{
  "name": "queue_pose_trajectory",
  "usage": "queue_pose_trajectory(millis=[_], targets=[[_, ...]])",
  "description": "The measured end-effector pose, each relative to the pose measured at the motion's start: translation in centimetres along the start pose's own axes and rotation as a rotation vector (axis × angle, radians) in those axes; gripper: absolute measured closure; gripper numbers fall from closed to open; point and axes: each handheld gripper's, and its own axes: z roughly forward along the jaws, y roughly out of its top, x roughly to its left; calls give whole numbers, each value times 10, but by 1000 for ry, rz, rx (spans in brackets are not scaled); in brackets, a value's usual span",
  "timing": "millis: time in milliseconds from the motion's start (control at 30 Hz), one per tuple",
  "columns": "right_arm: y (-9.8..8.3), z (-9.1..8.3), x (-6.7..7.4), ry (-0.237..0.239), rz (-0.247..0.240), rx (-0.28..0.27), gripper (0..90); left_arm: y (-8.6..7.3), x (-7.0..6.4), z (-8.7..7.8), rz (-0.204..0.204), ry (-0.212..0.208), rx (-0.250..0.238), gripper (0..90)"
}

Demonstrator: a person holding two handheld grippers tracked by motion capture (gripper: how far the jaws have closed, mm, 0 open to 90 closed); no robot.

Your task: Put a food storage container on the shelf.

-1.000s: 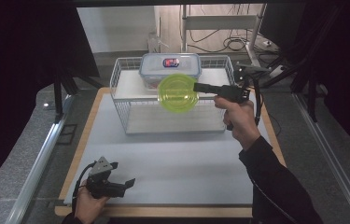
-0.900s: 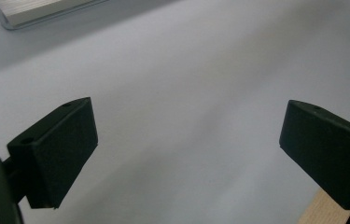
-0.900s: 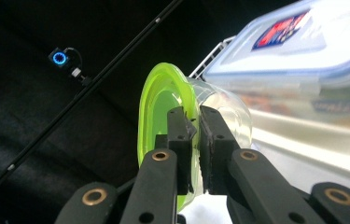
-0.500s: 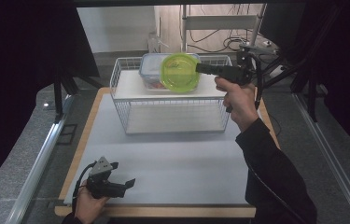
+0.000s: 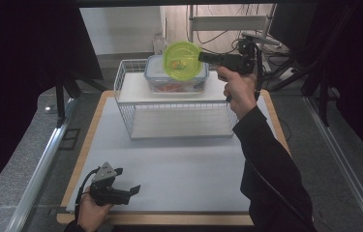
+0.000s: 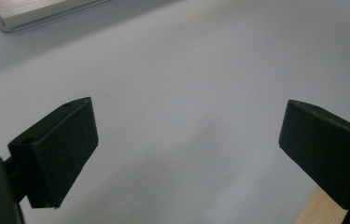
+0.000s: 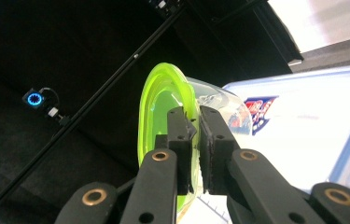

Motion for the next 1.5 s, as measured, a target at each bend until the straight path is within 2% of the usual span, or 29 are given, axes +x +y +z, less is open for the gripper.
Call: queue_pose_trajectory(millis=[300,500,700,800,967,1033,1133,1500], targets=[[13,21,-4,-53,12,-16,840,0,0,0,2,-11,-1,45],[16,33,-12,-80,40,-26,840,0,-1,0,4,-16,-4,47],[19,39,-17,-78,73,-36,837,0,0,0,10,-20,2,47],[21,43,-17,-104,90,-49,825,0,-1,0,11,-22,3,47],[21,45,-17,-125,91,-55,811,0,0,0,10,-24,4,48],[20,45,-17,-154,88,-62,763,0,-1,1,11,-24,6,48],[20,46,-18,-151,100,-63,707,0,-1,1,11,-24,9,48],[16,53,-16,-149,95,-32,709,0,-1,2,11,-26,16,48]])
